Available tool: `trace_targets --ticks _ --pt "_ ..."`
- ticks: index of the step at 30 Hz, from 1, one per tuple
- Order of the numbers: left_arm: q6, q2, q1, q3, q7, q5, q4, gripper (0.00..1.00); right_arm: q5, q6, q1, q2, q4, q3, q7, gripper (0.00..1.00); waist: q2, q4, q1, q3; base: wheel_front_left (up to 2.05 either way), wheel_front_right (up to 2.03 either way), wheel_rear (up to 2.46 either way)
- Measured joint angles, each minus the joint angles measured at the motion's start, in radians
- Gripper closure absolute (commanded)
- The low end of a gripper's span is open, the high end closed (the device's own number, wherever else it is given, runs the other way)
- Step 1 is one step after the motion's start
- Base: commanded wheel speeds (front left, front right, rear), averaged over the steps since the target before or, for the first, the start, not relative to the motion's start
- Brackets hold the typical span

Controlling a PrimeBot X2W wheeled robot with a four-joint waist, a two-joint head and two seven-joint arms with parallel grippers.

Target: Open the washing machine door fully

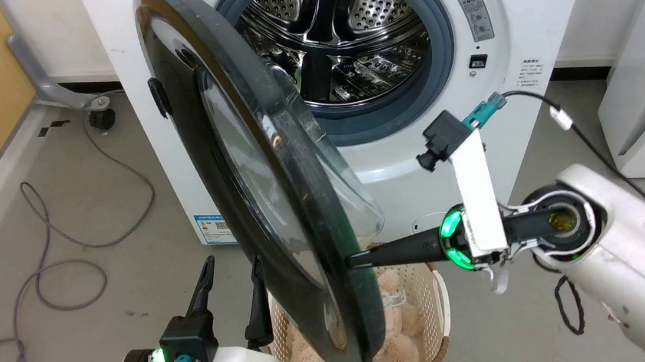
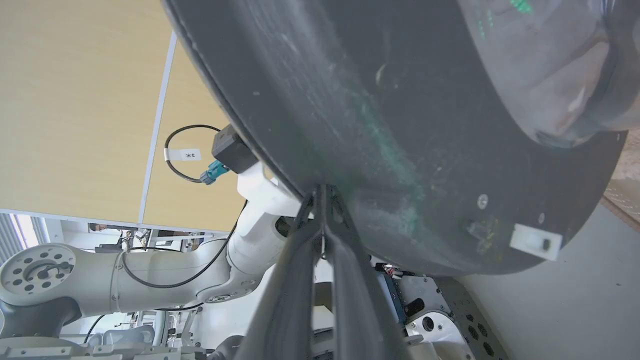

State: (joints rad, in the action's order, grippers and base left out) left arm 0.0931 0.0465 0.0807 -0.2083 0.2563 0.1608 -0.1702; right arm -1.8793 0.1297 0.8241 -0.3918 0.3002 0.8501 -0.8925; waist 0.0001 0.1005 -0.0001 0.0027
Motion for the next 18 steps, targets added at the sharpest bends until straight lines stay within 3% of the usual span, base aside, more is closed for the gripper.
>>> trace_targets --ticks 5,9,10,12,14,18 --pt "0.0 0.0 -0.001 0.002 0.0 -0.001 -0.003 0.0 -0.027 0.0 -0.016 0.003 -0.03 0.018 0.043 1.0 0.0 -0.003 0.0 0.001 0.0 0.0 0.0" --pt "-0.001 0.0 -0.002 0.007 0.0 -0.001 -0.008 0.0 -0.039 0.0 -0.057 -0.003 -0.053 -0.013 0.141 1.0 0.0 -0.011 0.0 0.001 0.0 0.0 0.0" --pt "-0.004 0.0 -0.002 0.008 0.0 -0.001 -0.01 0.0 -0.039 0.0 -0.074 -0.004 -0.056 -0.033 0.188 0.7 0.0 -0.014 0.0001 0.001 0.0 0.0 0.0" --pt "-0.008 0.0 -0.004 0.01 0.0 -0.001 -0.015 0.0 -0.029 0.0 -0.111 -0.007 -0.056 -0.077 0.299 0.55 0.0 -0.02 0.0 0.001 0.0 0.0 0.0" --pt "-0.01 0.0 -0.005 0.011 0.0 -0.002 -0.02 0.0 -0.033 0.0 -0.164 -0.008 -0.066 -0.134 0.399 0.0 0.0 -0.025 0.0 0.002 0.0 0.0 0.0" --pt "-0.017 0.006 -0.006 0.02 0.0 -0.012 -0.026 0.0 -0.026 0.0 -0.296 -0.005 -0.088 -0.229 0.585 0.0 0.0 -0.038 0.0001 0.004 0.0 0.0 0.0"
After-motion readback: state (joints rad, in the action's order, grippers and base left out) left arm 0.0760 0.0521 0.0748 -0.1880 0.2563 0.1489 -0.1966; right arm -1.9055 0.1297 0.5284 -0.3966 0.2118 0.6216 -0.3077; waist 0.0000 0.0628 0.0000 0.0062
